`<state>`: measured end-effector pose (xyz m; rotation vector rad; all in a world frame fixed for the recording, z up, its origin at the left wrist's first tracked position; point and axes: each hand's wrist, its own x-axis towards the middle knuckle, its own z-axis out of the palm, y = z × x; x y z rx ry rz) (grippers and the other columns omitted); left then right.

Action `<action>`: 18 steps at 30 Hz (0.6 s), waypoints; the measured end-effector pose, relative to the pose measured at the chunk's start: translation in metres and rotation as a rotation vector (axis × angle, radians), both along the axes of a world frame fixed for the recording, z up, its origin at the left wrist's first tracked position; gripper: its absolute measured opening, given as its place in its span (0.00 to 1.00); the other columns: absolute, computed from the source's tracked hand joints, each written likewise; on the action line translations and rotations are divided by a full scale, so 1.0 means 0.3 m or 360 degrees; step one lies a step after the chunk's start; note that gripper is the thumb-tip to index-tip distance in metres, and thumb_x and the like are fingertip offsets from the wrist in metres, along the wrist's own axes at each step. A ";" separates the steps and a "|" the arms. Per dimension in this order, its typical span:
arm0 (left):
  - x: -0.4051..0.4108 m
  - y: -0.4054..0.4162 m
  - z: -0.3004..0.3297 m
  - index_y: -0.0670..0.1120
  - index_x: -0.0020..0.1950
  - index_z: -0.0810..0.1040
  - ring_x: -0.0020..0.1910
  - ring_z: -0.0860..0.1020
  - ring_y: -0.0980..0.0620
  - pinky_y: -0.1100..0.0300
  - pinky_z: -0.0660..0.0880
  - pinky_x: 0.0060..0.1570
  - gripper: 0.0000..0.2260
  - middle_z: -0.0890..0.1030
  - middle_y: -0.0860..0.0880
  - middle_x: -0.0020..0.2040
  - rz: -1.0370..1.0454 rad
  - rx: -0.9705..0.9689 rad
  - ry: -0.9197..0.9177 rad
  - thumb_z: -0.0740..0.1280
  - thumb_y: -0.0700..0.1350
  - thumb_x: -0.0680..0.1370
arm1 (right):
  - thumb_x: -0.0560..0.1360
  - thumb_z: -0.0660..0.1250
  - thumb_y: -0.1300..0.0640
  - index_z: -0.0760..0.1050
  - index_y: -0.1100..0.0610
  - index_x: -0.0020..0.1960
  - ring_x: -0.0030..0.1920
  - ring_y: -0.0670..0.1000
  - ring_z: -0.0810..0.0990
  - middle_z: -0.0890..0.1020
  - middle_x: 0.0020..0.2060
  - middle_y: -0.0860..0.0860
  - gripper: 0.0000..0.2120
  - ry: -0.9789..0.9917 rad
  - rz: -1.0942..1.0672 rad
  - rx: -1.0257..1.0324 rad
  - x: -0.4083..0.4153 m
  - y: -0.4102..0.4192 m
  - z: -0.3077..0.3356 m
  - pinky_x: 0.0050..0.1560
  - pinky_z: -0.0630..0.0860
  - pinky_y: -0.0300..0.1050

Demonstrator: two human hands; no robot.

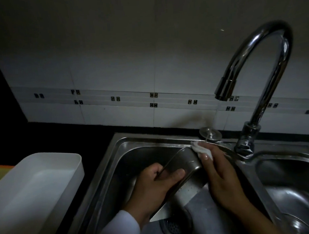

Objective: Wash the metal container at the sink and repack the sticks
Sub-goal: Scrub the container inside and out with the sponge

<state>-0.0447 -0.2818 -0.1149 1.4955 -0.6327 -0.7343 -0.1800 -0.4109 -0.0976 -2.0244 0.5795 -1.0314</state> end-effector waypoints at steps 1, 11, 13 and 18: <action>0.002 -0.003 -0.008 0.47 0.38 0.75 0.29 0.71 0.57 0.66 0.69 0.30 0.17 0.75 0.53 0.29 -0.0011 0.0003 -0.0010 0.82 0.53 0.71 | 0.83 0.61 0.57 0.77 0.51 0.66 0.66 0.41 0.77 0.81 0.63 0.43 0.13 -0.0016 0.0055 -0.0059 0.002 0.027 0.009 0.66 0.70 0.31; 0.006 0.009 0.005 0.46 0.39 0.77 0.34 0.75 0.53 0.58 0.73 0.37 0.17 0.77 0.48 0.33 -0.0004 -0.0010 0.0052 0.83 0.53 0.69 | 0.84 0.60 0.52 0.76 0.49 0.50 0.45 0.41 0.81 0.82 0.43 0.45 0.07 -0.0050 -0.0247 0.0139 0.032 0.027 0.007 0.44 0.74 0.32; 0.006 0.007 0.008 0.48 0.39 0.77 0.34 0.73 0.52 0.58 0.72 0.38 0.16 0.76 0.49 0.33 0.0001 -0.0056 0.0122 0.83 0.52 0.69 | 0.84 0.60 0.51 0.77 0.51 0.53 0.49 0.40 0.80 0.82 0.44 0.43 0.08 0.0000 -0.0361 0.0335 0.016 -0.033 -0.027 0.48 0.74 0.37; -0.001 0.003 0.000 0.46 0.40 0.77 0.28 0.76 0.58 0.67 0.73 0.30 0.14 0.79 0.52 0.30 -0.0002 -0.0043 0.0165 0.82 0.49 0.71 | 0.83 0.62 0.55 0.77 0.48 0.58 0.52 0.39 0.80 0.83 0.49 0.42 0.07 -0.0049 -0.0263 0.0266 -0.004 -0.033 -0.036 0.56 0.78 0.42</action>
